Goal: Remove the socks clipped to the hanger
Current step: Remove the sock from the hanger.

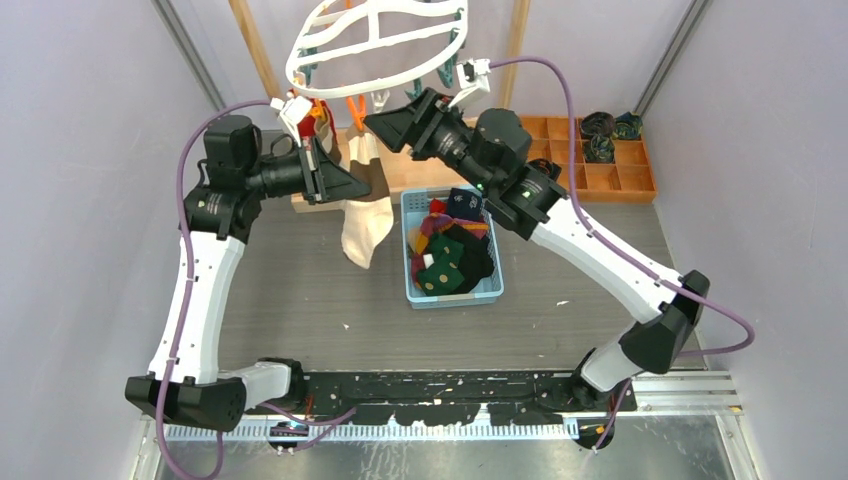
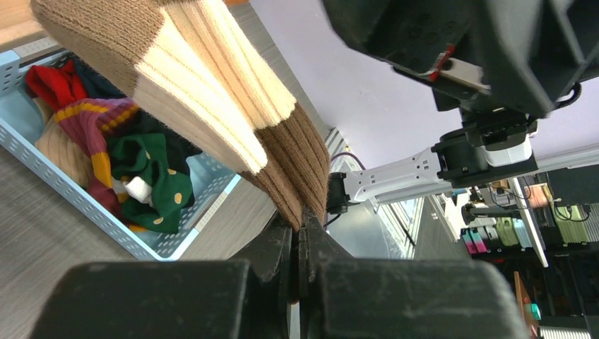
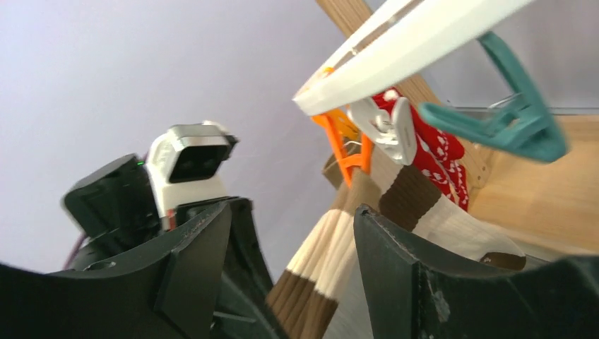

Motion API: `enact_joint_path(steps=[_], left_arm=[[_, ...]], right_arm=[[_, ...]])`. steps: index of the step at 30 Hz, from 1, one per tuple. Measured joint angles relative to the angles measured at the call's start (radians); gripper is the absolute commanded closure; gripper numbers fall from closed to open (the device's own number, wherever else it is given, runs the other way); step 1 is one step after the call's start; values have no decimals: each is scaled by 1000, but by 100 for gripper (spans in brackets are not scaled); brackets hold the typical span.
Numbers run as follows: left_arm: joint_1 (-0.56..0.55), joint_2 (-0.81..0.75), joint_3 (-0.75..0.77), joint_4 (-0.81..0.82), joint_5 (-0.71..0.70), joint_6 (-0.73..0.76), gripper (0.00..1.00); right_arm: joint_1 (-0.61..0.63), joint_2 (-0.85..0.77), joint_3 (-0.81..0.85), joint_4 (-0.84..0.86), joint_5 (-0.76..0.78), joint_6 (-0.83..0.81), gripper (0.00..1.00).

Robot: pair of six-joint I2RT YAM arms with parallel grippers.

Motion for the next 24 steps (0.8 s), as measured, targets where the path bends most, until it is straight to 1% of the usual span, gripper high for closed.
enact_joint_path(steps=[6, 11, 16, 24], left_arm=[[-9, 0, 0, 0, -5, 2, 100], [-13, 1, 0, 0, -6, 8, 100], [-14, 3, 0, -1, -10, 19, 100], [-18, 5, 0, -13, -30, 31, 100]], right_arm=[[14, 93, 50, -45, 58, -26, 31], [19, 122, 65, -65, 61, -41, 31], [20, 164, 141, -65, 60, -46, 31], [14, 278, 278, -70, 57, -82, 43]])
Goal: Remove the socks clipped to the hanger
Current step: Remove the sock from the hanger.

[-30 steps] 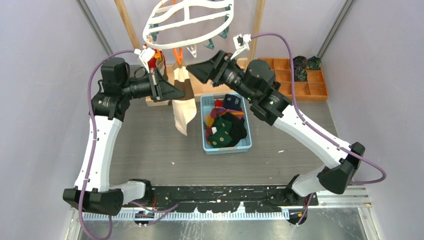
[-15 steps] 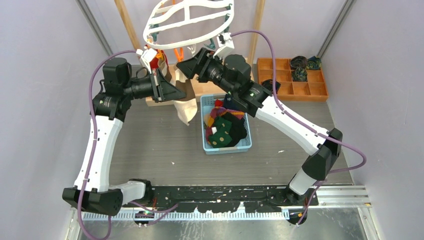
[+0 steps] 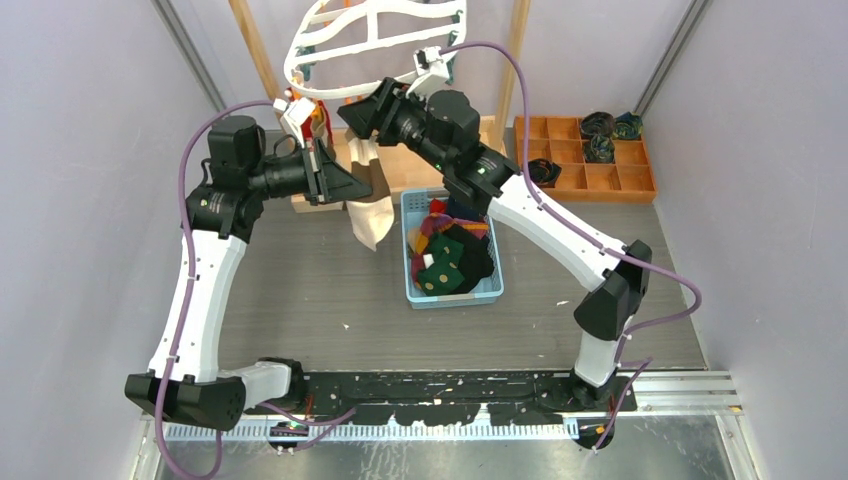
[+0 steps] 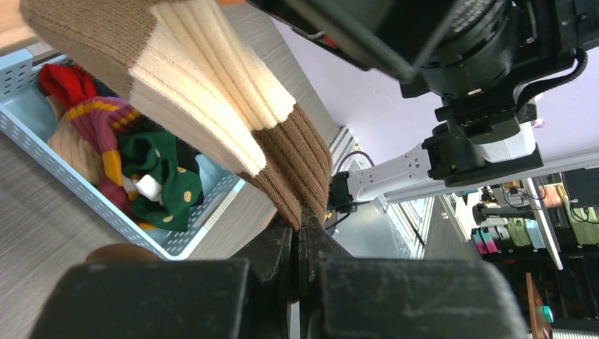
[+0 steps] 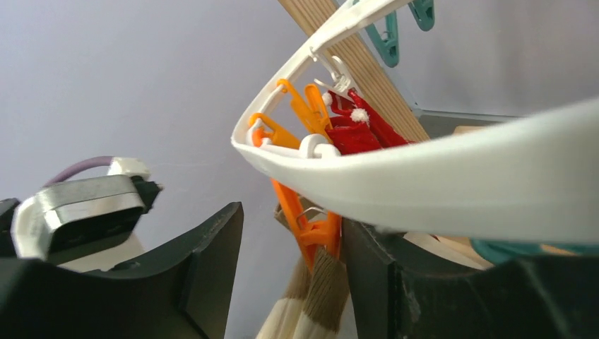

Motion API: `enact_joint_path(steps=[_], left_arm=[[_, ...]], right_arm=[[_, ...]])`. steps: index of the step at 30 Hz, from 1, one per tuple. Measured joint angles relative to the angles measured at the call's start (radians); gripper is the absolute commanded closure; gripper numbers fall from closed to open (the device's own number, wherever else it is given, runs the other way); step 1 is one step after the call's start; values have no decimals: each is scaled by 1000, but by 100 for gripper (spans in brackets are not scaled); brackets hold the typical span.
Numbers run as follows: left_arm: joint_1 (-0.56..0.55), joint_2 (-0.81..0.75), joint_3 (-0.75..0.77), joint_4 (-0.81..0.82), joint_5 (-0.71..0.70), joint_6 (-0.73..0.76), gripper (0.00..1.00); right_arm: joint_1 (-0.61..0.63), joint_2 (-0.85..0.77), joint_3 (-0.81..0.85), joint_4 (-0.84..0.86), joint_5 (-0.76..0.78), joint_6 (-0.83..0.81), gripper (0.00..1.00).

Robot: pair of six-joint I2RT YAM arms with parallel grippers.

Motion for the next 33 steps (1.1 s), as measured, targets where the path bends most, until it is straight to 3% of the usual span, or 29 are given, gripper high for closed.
enact_joint_path(steps=[12, 23, 25, 29, 33], left_arm=[[-3, 1, 0, -27, -26, 26, 100], [-7, 5, 3, -58, -46, 59, 100], [-7, 5, 3, -66, -51, 69, 100], [-7, 5, 4, -80, -55, 76, 100], [-10, 5, 4, -102, -56, 83, 100]], right_arm=[[-6, 54, 30, -16, 26, -68, 51], [-5, 62, 30, 38, 74, -73, 51], [-5, 64, 30, 46, 78, -73, 56], [-2, 69, 30, 61, 75, -82, 87], [6, 69, 30, 74, 72, -91, 99]])
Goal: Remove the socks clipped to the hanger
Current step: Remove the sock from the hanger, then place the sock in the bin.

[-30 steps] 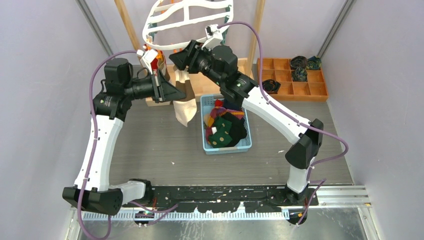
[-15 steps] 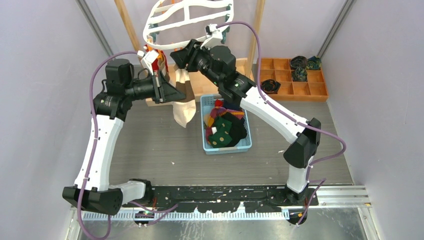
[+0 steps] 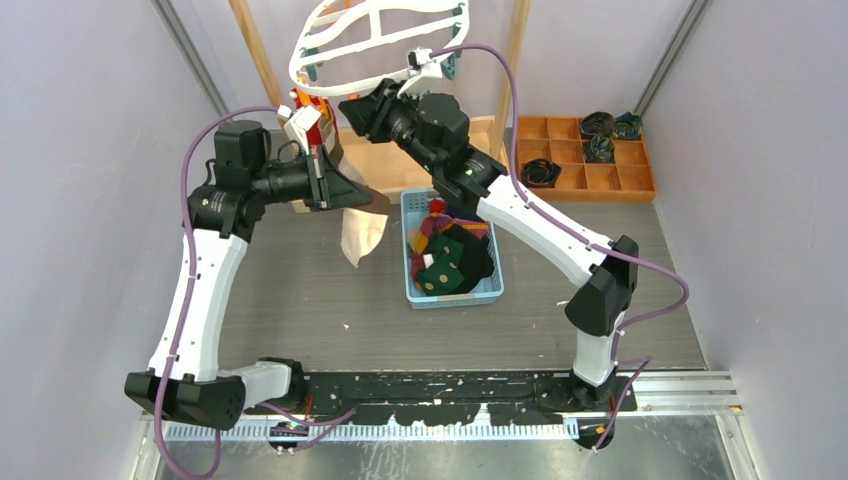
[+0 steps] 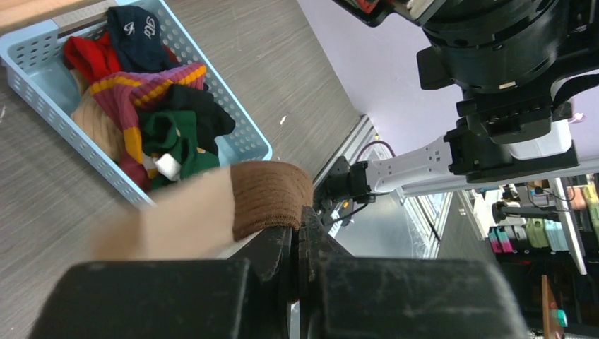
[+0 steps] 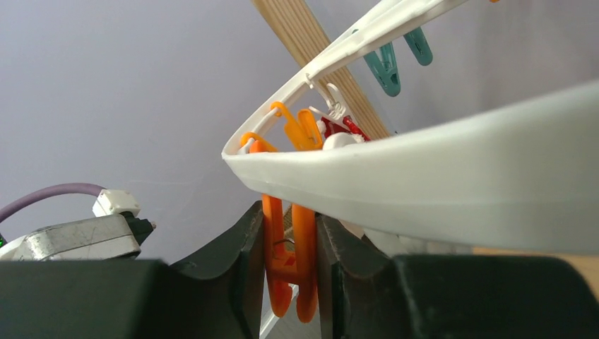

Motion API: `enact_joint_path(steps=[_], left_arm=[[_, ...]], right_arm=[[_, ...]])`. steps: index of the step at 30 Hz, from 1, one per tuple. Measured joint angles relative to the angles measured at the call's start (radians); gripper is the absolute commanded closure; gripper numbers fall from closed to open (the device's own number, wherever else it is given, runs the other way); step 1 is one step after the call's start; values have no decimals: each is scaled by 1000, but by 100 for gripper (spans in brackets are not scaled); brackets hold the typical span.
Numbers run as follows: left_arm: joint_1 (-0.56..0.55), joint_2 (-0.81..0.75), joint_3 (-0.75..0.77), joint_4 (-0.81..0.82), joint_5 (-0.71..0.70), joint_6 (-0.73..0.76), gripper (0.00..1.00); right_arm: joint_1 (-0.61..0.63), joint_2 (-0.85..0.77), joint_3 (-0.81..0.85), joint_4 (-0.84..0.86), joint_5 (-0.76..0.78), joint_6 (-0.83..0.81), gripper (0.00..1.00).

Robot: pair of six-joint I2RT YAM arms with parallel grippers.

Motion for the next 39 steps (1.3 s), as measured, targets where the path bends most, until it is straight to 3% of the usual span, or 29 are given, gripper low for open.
enact_joint_path(steps=[2, 3, 6, 9, 13, 21, 28, 31, 33, 36, 37, 39], left_arm=[[0, 0, 0, -5, -4, 8, 100], [0, 0, 0, -6, -5, 12, 100], [0, 3, 6, -19, -10, 25, 100], [0, 5, 21, -37, -18, 47, 100], [0, 5, 29, -53, -28, 76, 100], [0, 4, 29, -64, -40, 95, 100], [0, 4, 29, -64, -41, 92, 100], [0, 3, 29, -64, -41, 90, 100], [0, 2, 31, -65, -41, 89, 100], [0, -2, 34, -68, -41, 89, 99], [0, -5, 34, -71, -41, 89, 95], [0, -8, 34, -74, -42, 90, 70]], right_arm=[[0, 0, 0, 1, -4, 0, 96], [0, 0, 0, 2, -7, 0, 88], [-2, 0, -2, 9, -17, 0, 48], [-9, -19, -48, 29, -33, 4, 26], [-34, -121, -240, 50, -103, 16, 16], [-79, -392, -663, 203, -348, 41, 15], [-47, -472, -817, 378, -507, 60, 22], [-20, -453, -814, 410, -535, 58, 33], [3, -433, -803, 415, -553, 56, 47], [29, -409, -782, 409, -566, 43, 88], [35, -406, -781, 404, -567, 41, 97], [42, -406, -781, 388, -568, 45, 99]])
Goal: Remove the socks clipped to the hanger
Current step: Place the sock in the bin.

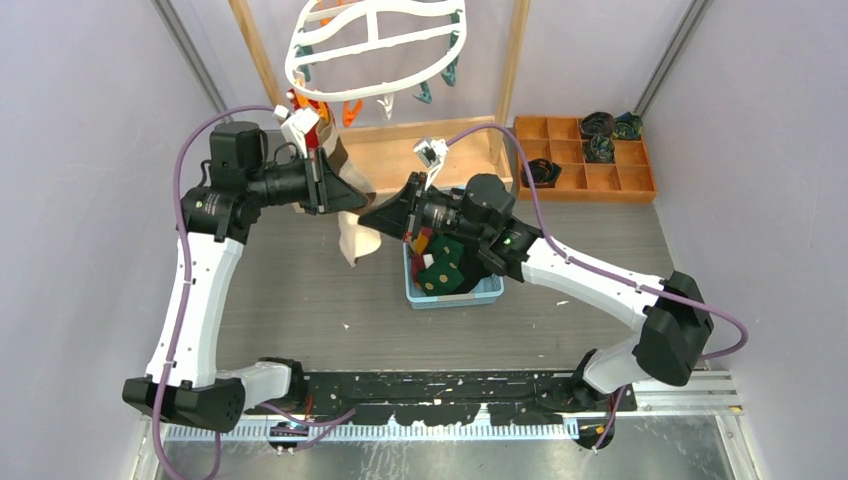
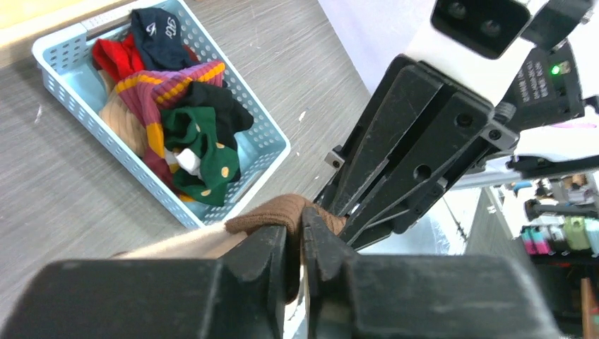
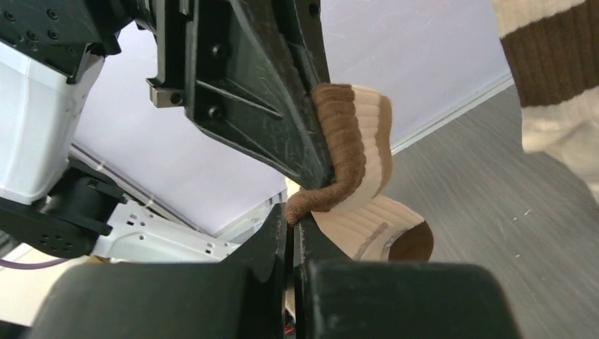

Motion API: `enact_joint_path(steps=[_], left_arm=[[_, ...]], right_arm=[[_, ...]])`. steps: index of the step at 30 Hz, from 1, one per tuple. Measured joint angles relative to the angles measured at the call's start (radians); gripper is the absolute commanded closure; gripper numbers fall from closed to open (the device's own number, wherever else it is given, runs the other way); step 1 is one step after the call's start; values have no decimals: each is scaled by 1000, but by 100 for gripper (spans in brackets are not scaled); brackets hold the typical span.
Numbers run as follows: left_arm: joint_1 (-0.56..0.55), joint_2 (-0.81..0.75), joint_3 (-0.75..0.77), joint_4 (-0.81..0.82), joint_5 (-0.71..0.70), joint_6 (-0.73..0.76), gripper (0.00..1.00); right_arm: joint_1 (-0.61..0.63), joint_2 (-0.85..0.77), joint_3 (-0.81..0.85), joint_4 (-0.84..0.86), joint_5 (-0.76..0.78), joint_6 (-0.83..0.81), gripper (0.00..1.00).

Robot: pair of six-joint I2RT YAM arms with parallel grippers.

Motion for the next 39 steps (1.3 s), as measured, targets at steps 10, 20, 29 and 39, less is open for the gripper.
enact_joint_path(steps=[10, 20, 29, 39], left_arm=[[18, -2, 31, -82, -50, 63, 0], [341, -33, -35, -106, 21, 89, 0], [364, -61, -103, -109, 29, 90, 0], [364, -76, -108, -104, 31, 82, 0]], right_arm=[[4, -62, -5, -266, -26, 19, 99], [-258, -159, -140, -543, -137, 6, 99], [-336, 118, -107, -748, 98, -80, 99], [-324, 156, -96, -744, 523, -164, 83]])
